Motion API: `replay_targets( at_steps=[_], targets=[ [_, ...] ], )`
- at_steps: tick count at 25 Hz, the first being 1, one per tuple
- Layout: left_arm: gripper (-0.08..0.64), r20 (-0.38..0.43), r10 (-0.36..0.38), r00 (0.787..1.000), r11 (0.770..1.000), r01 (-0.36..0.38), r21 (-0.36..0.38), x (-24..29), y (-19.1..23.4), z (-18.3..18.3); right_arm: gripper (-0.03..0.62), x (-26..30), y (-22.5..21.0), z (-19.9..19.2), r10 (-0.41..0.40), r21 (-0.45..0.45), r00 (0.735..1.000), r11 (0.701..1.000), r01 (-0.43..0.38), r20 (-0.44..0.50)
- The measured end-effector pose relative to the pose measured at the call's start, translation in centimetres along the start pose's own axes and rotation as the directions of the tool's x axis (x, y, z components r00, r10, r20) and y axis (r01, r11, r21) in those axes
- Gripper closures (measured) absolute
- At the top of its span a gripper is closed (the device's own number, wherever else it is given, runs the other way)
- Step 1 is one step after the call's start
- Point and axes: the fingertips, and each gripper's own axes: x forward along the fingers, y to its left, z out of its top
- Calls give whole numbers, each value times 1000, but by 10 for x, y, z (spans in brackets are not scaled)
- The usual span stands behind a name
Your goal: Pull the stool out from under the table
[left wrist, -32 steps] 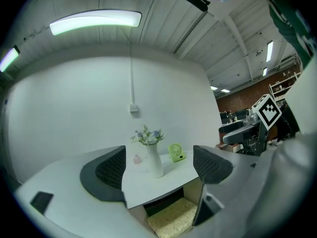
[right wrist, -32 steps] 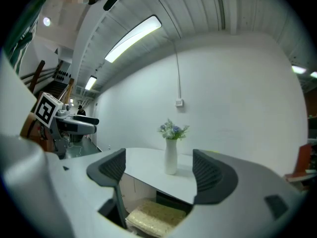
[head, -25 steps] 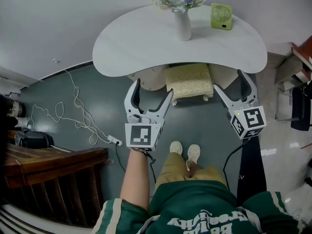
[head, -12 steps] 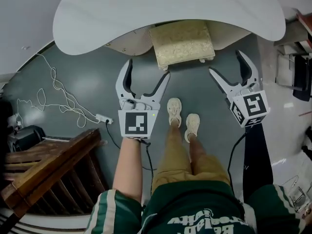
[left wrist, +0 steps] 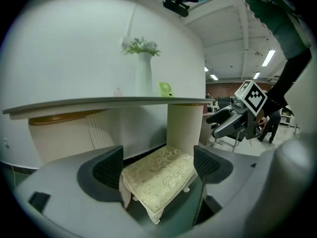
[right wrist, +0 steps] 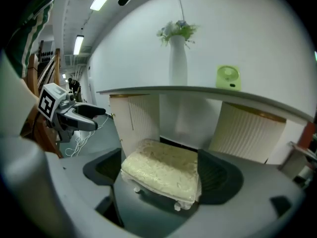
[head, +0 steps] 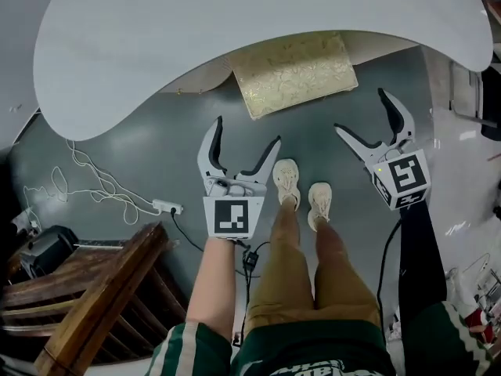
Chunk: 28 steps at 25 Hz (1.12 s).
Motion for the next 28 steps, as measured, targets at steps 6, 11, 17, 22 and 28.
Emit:
replay_targets(
  at_steps=[6,11,17,22,28],
  targets=[
    [129,-34,-49,998,999,49,9,50,10,-41,91,50,-17,-41,-3,12,999,1000,4,-39],
    [127,-107,-42,993,998,47,36,82,8,-88,82,74,-36,-87,11,54,996,998,-7,-84],
    [113,-198,-15,980,999,22,32,102,7,-153,66,105,-53,-149,57,46,990,998,-51,-132],
    [104,-290,17,957,999,-2,54,103,6,-199,43,131,-71,-191,69,-6,987,997,-71,-148],
    [97,-361,14,932,999,0,41,116,9,-239,35,166,-91,-231,99,-24,983,994,-104,-153]
  ],
)
